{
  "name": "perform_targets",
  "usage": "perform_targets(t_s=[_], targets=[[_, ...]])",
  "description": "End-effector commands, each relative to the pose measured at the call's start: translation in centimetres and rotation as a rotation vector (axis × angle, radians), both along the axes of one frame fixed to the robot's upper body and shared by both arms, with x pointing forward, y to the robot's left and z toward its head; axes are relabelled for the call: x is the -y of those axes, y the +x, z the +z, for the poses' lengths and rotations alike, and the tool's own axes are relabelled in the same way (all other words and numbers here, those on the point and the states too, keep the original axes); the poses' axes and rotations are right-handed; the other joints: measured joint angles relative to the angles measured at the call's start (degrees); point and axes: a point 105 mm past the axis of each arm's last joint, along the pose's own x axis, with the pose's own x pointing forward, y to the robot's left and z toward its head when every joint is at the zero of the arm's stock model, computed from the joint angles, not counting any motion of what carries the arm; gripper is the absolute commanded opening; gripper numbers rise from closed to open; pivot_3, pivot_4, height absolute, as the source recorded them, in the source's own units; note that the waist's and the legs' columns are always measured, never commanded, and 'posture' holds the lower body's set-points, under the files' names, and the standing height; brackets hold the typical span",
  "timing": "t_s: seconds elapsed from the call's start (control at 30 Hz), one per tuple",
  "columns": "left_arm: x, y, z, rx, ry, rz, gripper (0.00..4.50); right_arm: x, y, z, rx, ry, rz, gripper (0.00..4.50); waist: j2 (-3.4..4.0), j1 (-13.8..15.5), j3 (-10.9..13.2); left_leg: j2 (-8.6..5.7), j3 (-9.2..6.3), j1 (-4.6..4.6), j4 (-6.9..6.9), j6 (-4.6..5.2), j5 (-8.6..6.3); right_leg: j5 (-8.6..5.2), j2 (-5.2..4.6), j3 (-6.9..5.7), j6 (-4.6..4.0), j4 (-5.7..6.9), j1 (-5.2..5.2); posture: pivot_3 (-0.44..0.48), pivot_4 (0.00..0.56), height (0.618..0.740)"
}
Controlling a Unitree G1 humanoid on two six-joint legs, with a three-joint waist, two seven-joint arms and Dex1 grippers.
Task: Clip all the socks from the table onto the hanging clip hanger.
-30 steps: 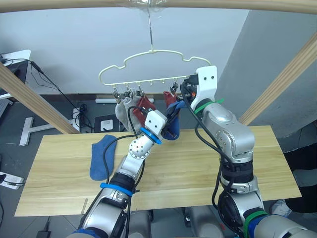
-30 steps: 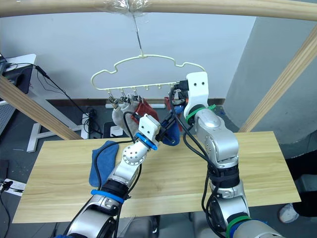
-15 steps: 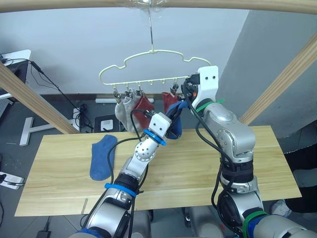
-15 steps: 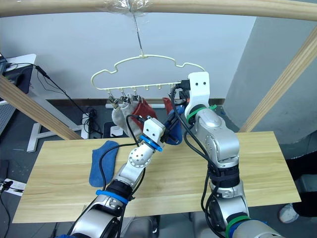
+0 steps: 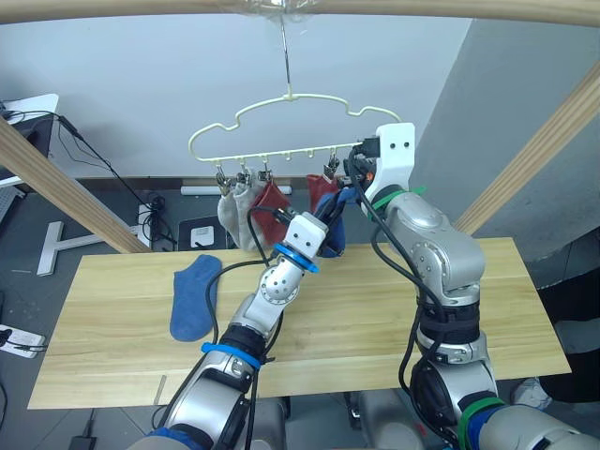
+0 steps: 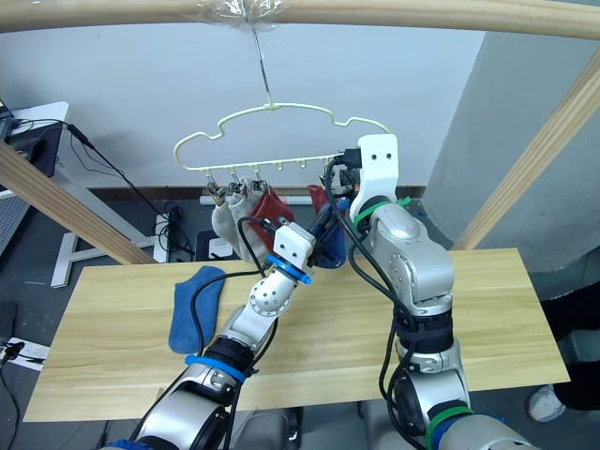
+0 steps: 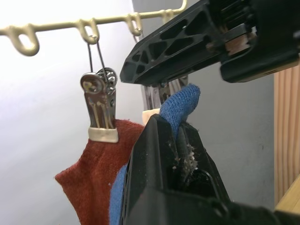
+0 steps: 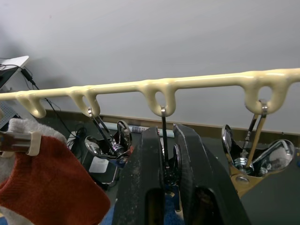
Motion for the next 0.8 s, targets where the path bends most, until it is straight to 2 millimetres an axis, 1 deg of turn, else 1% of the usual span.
perform_targets(t_s=[0.03,0.13,0.2,0.23,0.3,0.43,0.57,0.63,0.7,0.73,0.8], targets=[[0.6,-0.4,1.0,0.047,-0.015,-0.02,0.0,0.2,-0.6,2.0,0.053,0.061,0.0,1.5,0.0,0.0,0.0,0.0,0.0,0.0,0.0,0.0,0.0,0.0,0.0,0.0,0.0,0.0,0.0,-0.075,0.232,0.72],[0.8,-0.3,1.0,0.048,-0.015,-0.019,0.0,0.4,-0.6,2.1,0.045,0.082,0.0,2.63,0.0,0.0,0.0,0.0,0.01,-0.01,0.0,0.0,0.0,0.0,0.0,0.01,0.0,0.0,-0.01,-0.075,0.232,0.72],[0.9,-0.3,1.0,0.049,-0.015,-0.021,0.0,0.4,-0.7,2.2,0.042,0.099,0.007,3.3,0.0,0.0,0.0,0.0,0.01,-0.01,0.0,0.0,0.0,0.0,0.0,0.0,0.0,0.0,-0.01,-0.075,0.232,0.72],[0.9,-0.3,1.0,0.049,-0.015,-0.021,0.0,0.4,-0.7,2.3,0.041,0.106,0.01,3.72,0.0,0.0,0.0,0.0,0.0,-0.01,0.0,0.0,0.0,0.0,0.0,0.0,0.0,0.0,-0.01,-0.075,0.232,0.72],[0.9,-0.3,1.0,0.048,-0.012,-0.023,0.0,0.4,-1.0,2.5,0.039,0.122,0.02,4.37,0.0,0.0,0.0,0.0,0.01,-0.02,0.0,0.0,0.0,0.0,0.0,0.0,0.0,0.0,-0.02,-0.075,0.232,0.72],[1.3,-0.2,0.7,0.023,0.002,-0.049,0.0,0.7,-2.0,3.0,0.043,0.124,0.059,4.37,0.0,0.0,0.0,0.0,0.0,-0.06,0.0,0.0,0.0,0.0,0.0,-0.01,0.0,0.0,-0.04,-0.075,0.232,0.72],[2.3,-0.7,0.1,-0.028,0.023,-0.128,0.0,0.8,-4.2,2.9,0.066,0.053,0.168,4.37,-0.01,0.1,0.0,-0.01,-0.03,-0.12,0.0,0.0,0.0,0.0,0.0,-0.05,0.0,-0.03,-0.06,-0.076,0.229,0.72],[2.4,-1.1,0.0,-0.057,0.01,-0.171,0.0,1.3,-5.0,2.9,0.087,0.006,0.192,4.37,-0.01,0.0,0.0,-0.03,-0.06,-0.16,0.0,0.0,0.0,0.0,0.0,-0.08,0.0,-0.06,-0.07,-0.077,0.228,0.72],[2.4,-1.1,-0.3,-0.095,0.013,-0.2,0.5,1.8,-5.5,3.0,0.107,-0.033,0.198,4.4,-0.01,0.0,0.0,-0.03,-0.06,-0.16,0.01,0.0,0.0,0.0,0.0,-0.08,0.0,-0.05,-0.07,-0.078,0.227,0.72],[2.4,-0.9,-0.5,-0.117,0.012,-0.2,0.66,2.0,-5.7,3.0,0.113,-0.047,0.2,4.4,-0.01,0.0,0.0,-0.04,-0.06,-0.16,0.01,0.01,0.01,0.0,0.0,-0.08,0.01,-0.05,-0.07,-0.078,0.227,0.72],[2.2,-0.9,-0.8,-0.143,0.011,-0.209,1.23,2.4,-6.0,2.9,0.124,-0.078,0.207,4.4,-0.01,0.0,0.0,-0.04,-0.07,-0.16,0.02,0.03,0.02,0.0,0.0,-0.08,0.01,-0.03,-0.07,-0.082,0.227,0.72]])
